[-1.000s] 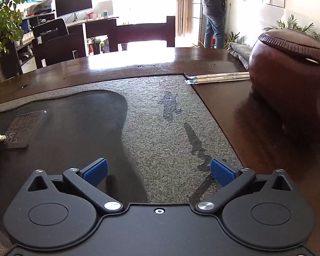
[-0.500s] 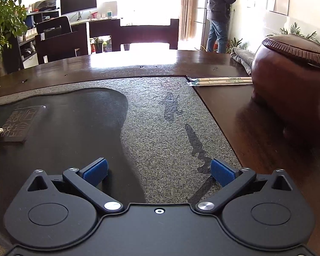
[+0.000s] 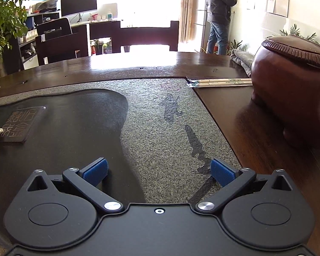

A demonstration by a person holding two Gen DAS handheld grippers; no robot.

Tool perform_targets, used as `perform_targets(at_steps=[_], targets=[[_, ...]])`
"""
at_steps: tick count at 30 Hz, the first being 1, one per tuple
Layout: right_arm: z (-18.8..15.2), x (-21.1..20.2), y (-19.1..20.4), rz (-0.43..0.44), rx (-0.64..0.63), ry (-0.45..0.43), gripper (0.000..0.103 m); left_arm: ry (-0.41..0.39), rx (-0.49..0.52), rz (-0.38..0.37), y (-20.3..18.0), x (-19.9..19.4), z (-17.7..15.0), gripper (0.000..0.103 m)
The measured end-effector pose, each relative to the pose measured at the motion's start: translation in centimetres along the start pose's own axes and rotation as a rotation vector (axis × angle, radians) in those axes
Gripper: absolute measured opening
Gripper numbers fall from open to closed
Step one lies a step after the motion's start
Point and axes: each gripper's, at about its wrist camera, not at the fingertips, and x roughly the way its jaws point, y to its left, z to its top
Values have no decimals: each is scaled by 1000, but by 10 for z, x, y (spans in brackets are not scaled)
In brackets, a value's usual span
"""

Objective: Fold towel

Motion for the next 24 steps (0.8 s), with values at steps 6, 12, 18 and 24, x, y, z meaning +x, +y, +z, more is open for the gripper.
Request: perform_targets(at_steps=[6, 12, 18, 24], targets=[[1, 1, -1, 3, -2, 1, 103, -3, 2, -2, 0, 0, -1, 56], [1, 1, 0, 3, -3, 0, 103, -5, 7, -4, -3, -1, -1, 56], [1, 1, 0, 4, -4, 0, 103, -5, 13, -4, -5, -1, 0, 56], [1, 1, 0, 4, -3, 0, 103, -6, 18, -3, -5, -2, 0, 56]])
